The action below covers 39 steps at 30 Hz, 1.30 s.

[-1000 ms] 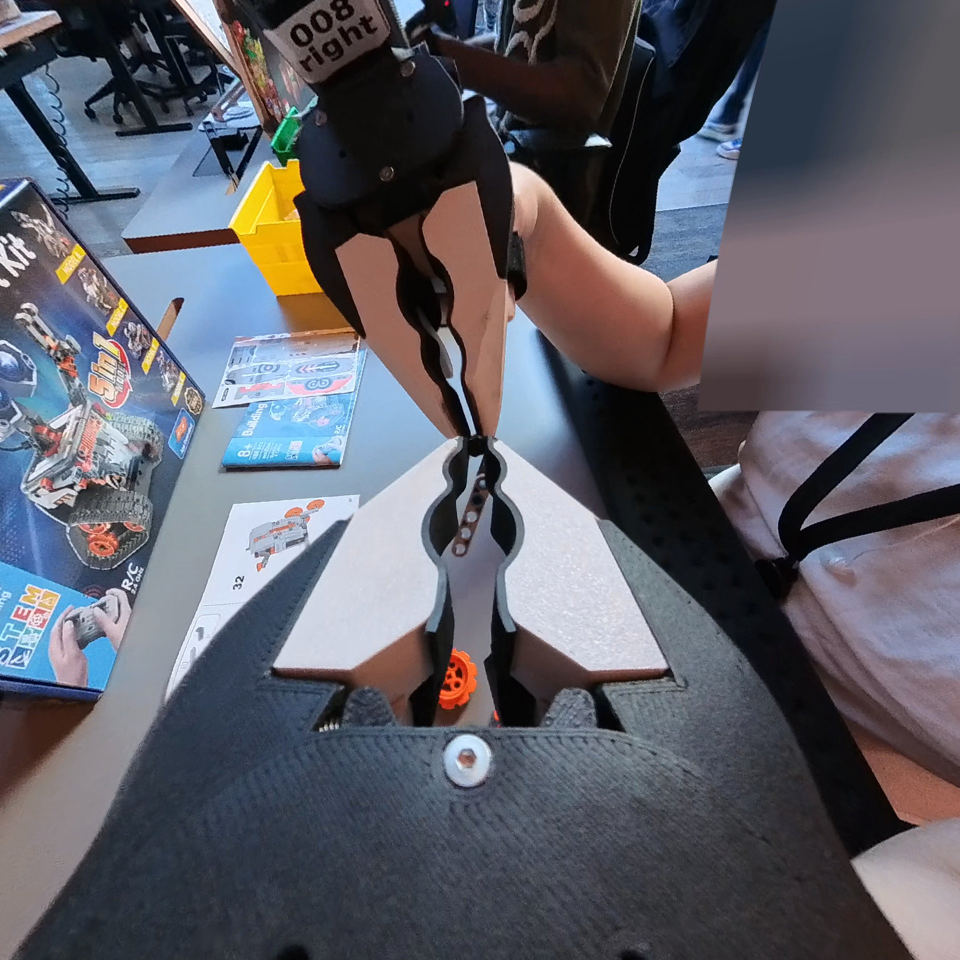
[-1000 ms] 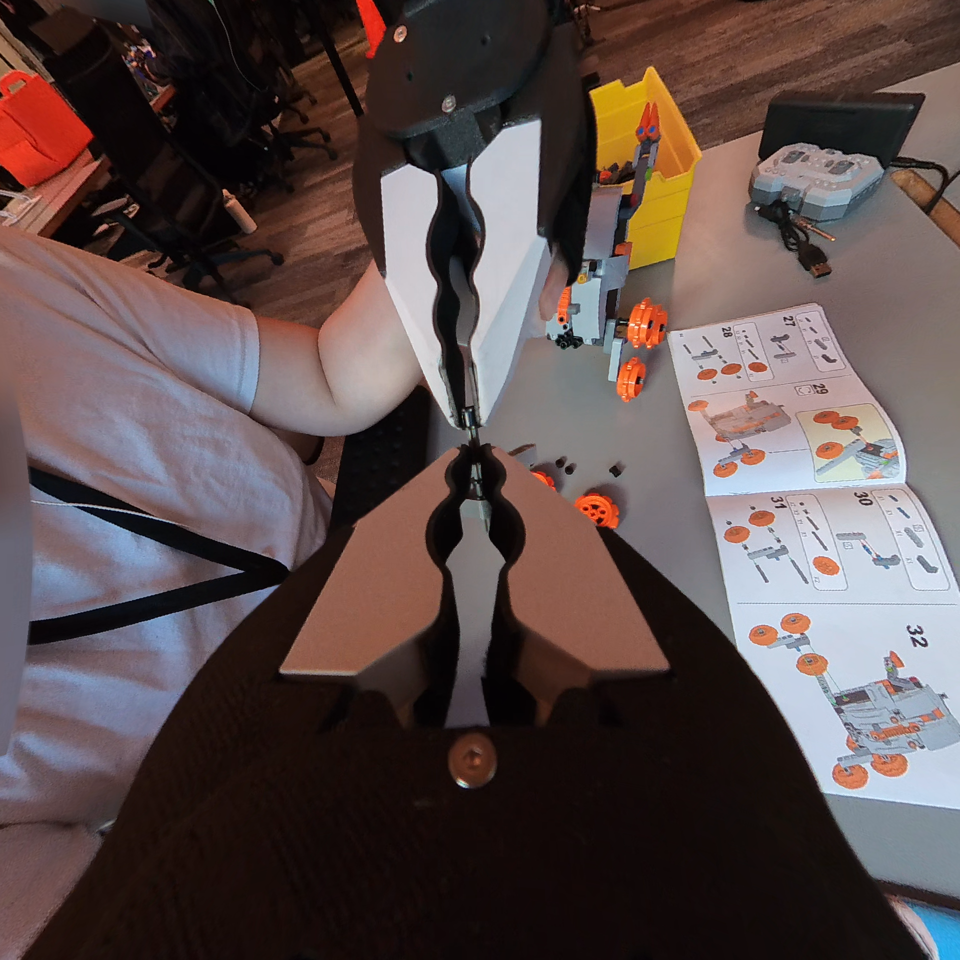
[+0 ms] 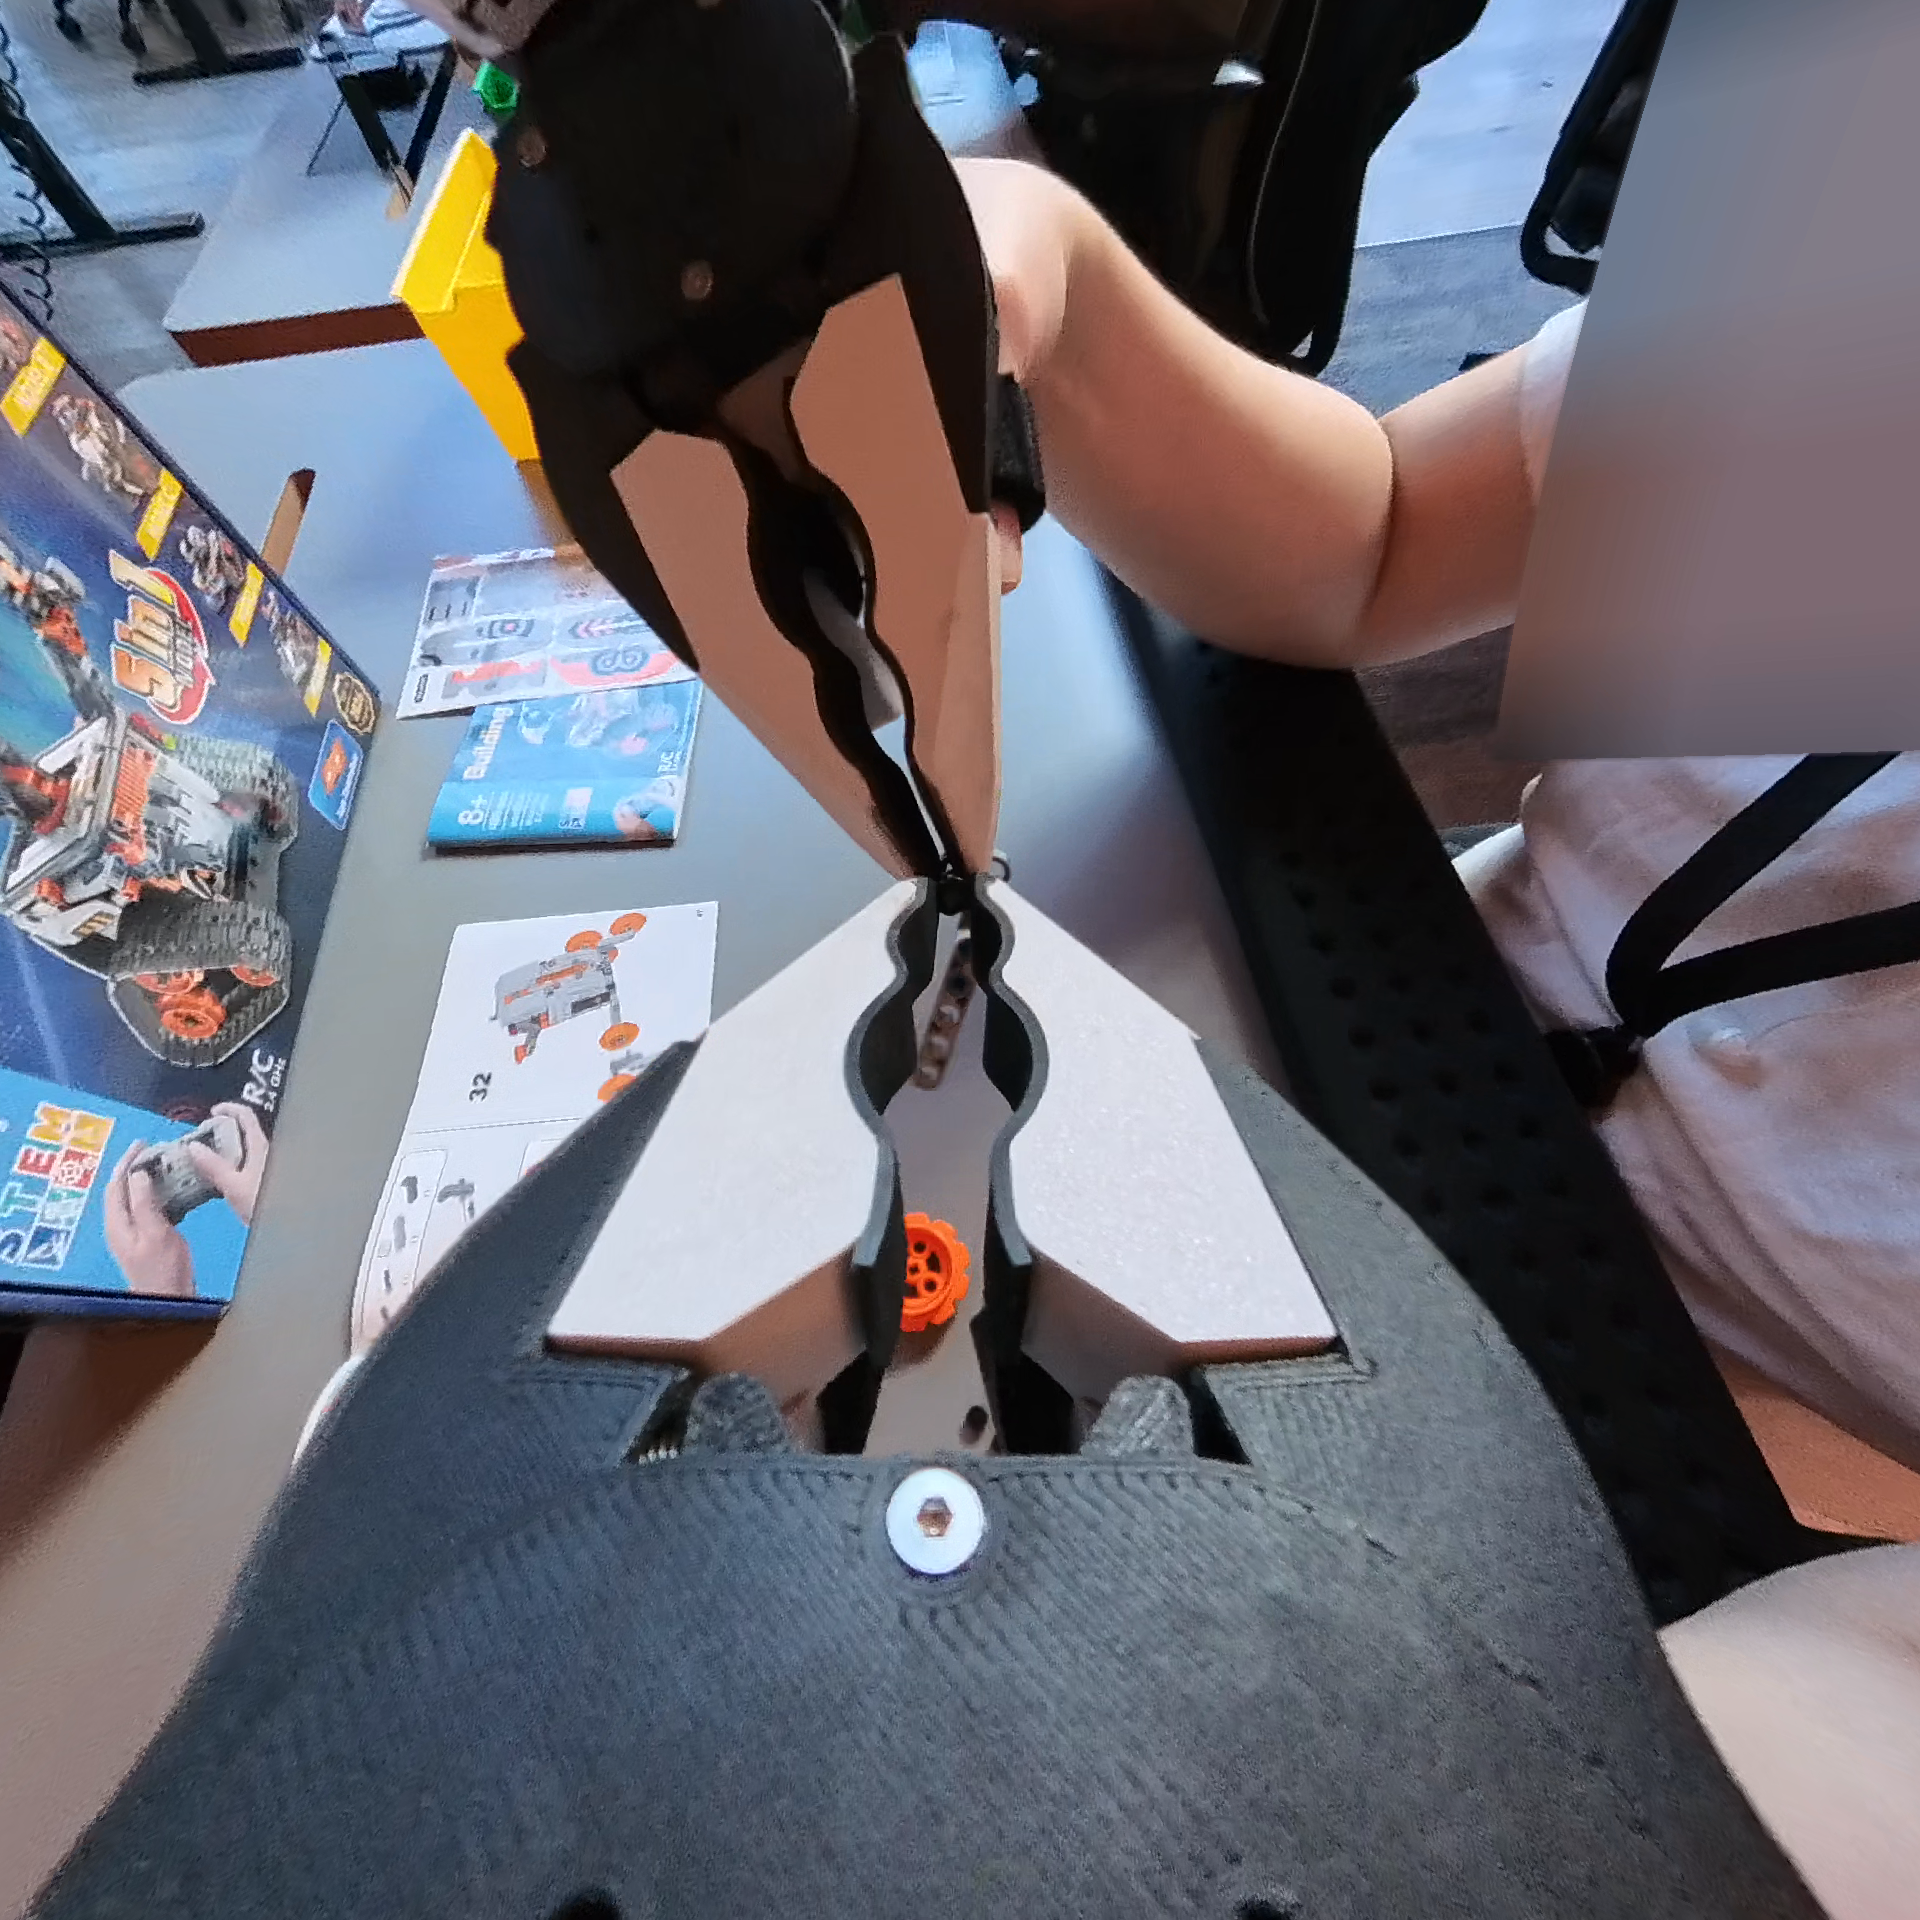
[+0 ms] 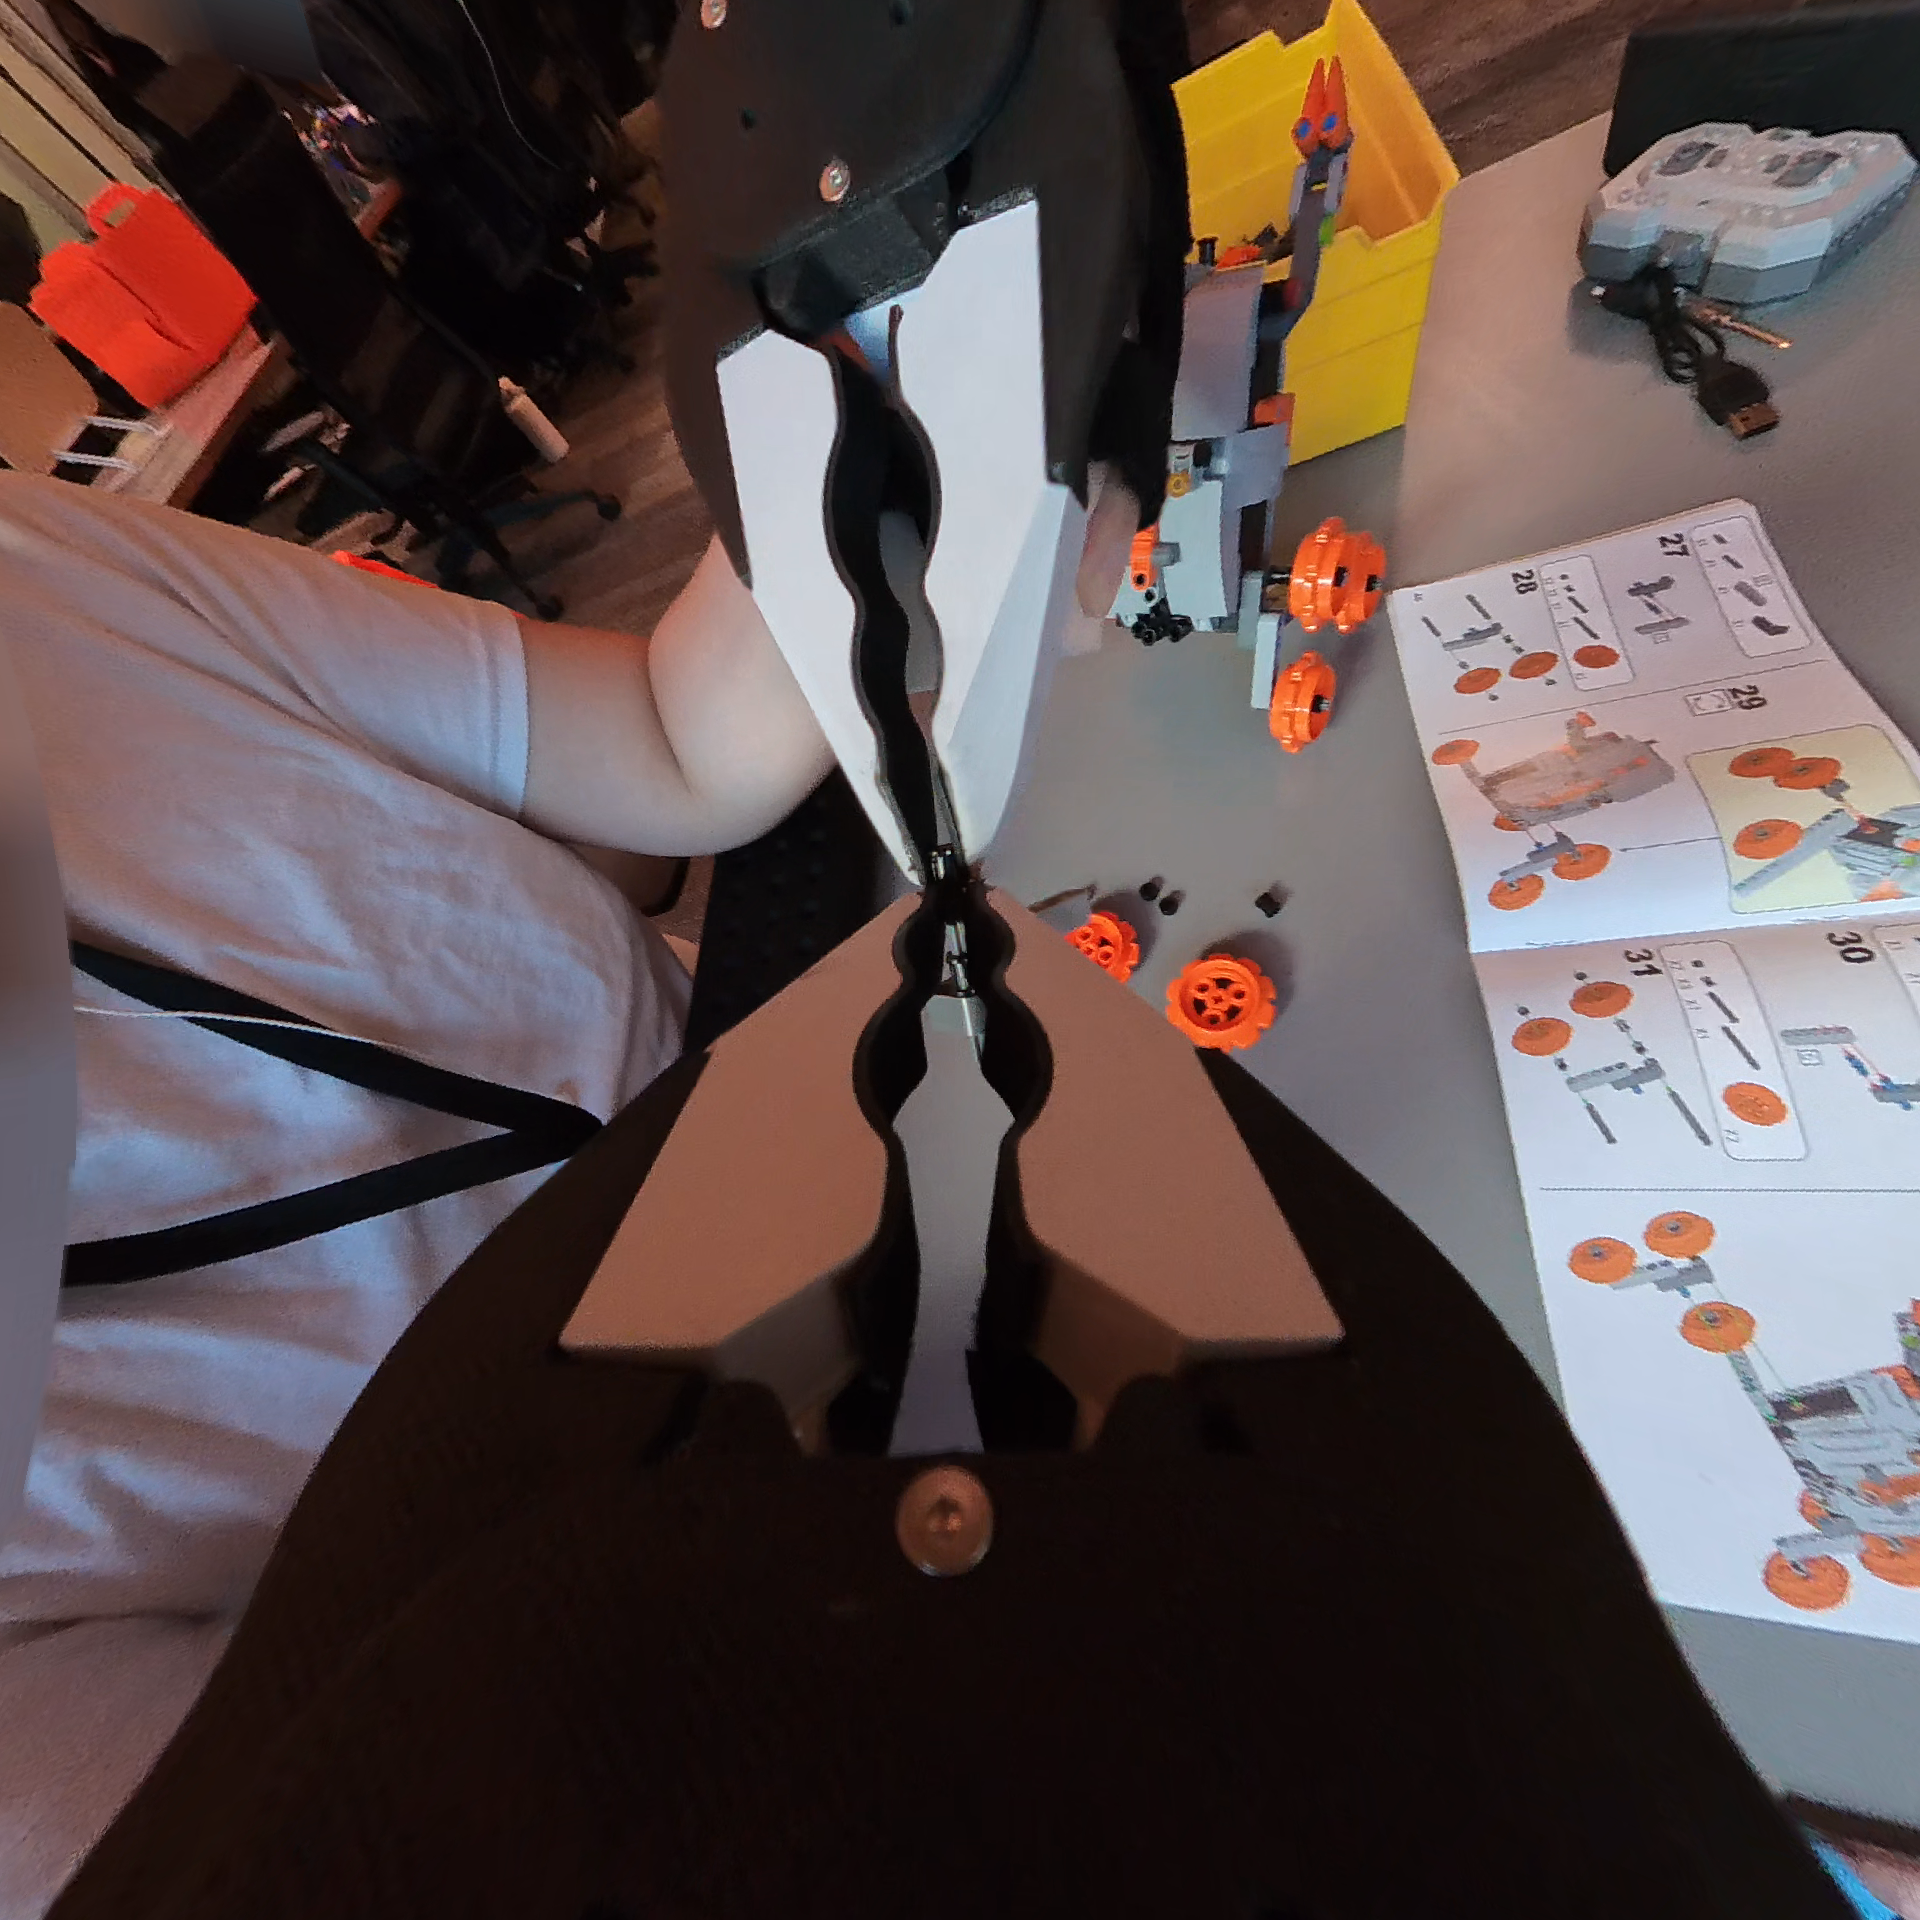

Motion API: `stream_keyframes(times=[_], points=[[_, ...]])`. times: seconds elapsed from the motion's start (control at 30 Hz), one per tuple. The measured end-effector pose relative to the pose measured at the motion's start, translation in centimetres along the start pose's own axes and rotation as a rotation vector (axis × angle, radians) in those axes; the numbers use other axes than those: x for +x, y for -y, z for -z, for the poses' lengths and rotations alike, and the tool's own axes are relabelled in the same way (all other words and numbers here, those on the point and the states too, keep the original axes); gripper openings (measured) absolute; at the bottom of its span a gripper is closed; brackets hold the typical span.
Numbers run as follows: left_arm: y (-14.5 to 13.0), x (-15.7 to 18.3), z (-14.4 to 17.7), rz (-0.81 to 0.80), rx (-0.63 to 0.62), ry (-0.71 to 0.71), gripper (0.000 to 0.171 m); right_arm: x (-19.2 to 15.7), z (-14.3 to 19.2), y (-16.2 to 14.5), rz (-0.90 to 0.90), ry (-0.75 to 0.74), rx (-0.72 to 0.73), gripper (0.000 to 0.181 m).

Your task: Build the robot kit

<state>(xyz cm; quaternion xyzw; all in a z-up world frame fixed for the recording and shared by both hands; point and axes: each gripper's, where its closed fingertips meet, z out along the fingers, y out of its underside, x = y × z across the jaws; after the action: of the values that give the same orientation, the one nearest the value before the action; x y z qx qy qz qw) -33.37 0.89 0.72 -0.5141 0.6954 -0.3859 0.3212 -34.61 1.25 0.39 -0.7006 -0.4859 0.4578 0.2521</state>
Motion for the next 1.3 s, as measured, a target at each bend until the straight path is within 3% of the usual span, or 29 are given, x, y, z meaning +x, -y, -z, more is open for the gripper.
stream_keyframes(times=[0.33, 0.43, 0.57, 0.83, 1.03, 1.13, 1.3], points=[[1.5, -0.6, 0.5, -0.044, 0.08, 0.075, 0.007, 0.0, 0.8, 1.1, 0.02, 0.028, 0.092, 0.002], [3.2, -0.2, 1.4, -0.034, 0.179, 0.059, 0.014, -0.4, 1.0, 1.7, 0.031, 0.063, 0.137, 0.002], [3.4, -0.4, 2.1, -0.04, 0.18, 0.102, 0.024, -0.8, 1.4, 2.5, 0.085, 0.077, 0.185, 0.002], [5.7, -1.9, 1.3, -0.248, 0.045, 0.482, 0.051, -0.6, 5.5, 5.5, -0.027, 0.089, 0.435, 0.002], [7.5, -3.8, 0.7, -0.508, -0.058, 0.815, 0.059, -1.4, 7.2, 6.0, -0.018, 0.092, 0.493, 0.002], [8.3, -3.8, 0.0, -0.59, -0.038, 0.866, 0.054, -2.6, 7.4, 6.4, 0.102, 0.103, 0.505, 0.002], [9.1, -3.9, 0.0, -0.657, -0.005, 0.931, 0.052, -2.8, 7.8, 6.7, 0.117, 0.08, 0.522, 0.002]])
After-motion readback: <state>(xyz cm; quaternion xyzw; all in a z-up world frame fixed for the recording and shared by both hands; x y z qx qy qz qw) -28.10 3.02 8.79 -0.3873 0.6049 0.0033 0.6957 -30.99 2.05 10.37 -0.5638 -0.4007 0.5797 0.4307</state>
